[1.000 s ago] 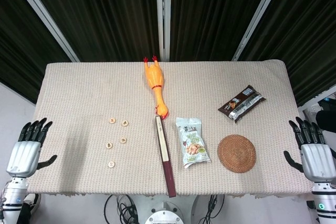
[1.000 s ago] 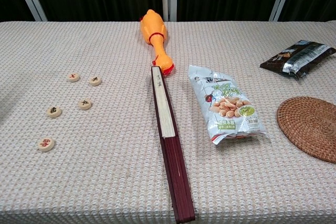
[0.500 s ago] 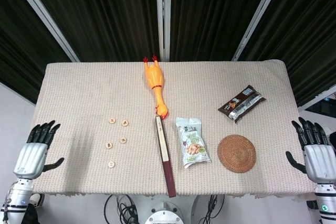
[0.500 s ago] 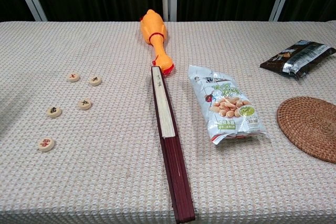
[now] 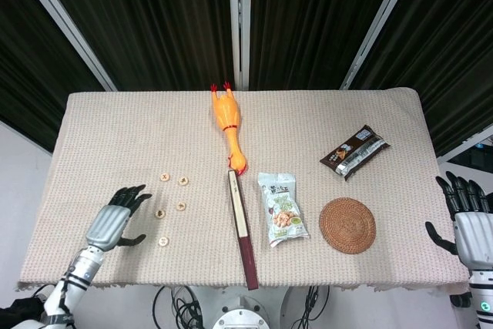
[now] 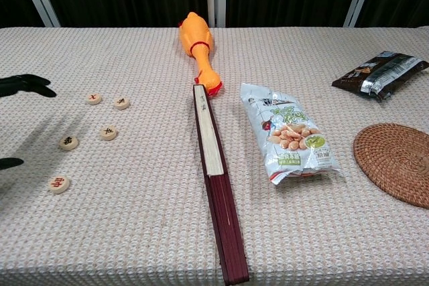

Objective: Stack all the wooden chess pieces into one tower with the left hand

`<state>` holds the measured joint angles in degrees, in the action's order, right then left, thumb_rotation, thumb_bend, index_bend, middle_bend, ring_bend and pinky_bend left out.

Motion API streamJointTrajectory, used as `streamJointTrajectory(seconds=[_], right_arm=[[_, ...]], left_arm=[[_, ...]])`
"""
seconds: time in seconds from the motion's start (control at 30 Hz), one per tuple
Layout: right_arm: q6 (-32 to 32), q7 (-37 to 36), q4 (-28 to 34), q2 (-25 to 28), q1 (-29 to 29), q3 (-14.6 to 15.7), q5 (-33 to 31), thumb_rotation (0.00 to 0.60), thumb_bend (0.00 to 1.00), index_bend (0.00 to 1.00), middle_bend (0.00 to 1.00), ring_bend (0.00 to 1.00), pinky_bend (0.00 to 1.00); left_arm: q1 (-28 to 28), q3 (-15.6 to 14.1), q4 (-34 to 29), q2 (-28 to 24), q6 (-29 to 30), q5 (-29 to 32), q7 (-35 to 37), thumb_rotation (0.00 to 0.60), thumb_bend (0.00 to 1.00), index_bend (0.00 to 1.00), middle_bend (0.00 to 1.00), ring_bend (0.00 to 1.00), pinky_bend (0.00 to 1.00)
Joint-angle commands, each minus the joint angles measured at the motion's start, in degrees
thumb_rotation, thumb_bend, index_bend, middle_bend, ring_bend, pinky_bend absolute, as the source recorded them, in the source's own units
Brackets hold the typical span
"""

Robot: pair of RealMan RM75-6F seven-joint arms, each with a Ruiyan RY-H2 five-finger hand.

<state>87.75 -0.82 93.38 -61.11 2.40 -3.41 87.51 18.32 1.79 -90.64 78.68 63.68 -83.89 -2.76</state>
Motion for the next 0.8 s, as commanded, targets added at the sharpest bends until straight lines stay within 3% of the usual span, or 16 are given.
streamJointTrajectory(seconds=[0.03, 0.33, 0.8], right_arm=[[0.21, -0.86, -0.21, 0.29, -0.17, -0.03, 0.00, 0.600, 0.25, 0.00, 0.00, 0.00, 0.00], [-0.07, -1.78, -0.43, 0.57, -0.12, -0.03, 0.03, 0.600, 0.25, 0.00, 0.00, 0.00, 0.00], [-0.75, -1.62, -0.39, 0.62, 0.04, -0.21, -0.63, 0.600, 0.25, 0.00, 0.00, 0.00, 0.00]], left_arm=[[1.44, 0.89, 2.39, 2.25, -1.72, 2.23, -0.70, 0.600, 0.23, 0.19, 0.02, 0.00, 0.00], [2.71, 1.14, 6.40, 5.42, -2.17, 3.02, 1.17, 0.600, 0.26, 0.35, 0.05, 0.00, 0.00], [4.24, 1.22, 11.11, 8.21, -2.22, 2.71, 5.28, 0.600, 0.27, 0.42, 0.06, 0.00, 0.00]])
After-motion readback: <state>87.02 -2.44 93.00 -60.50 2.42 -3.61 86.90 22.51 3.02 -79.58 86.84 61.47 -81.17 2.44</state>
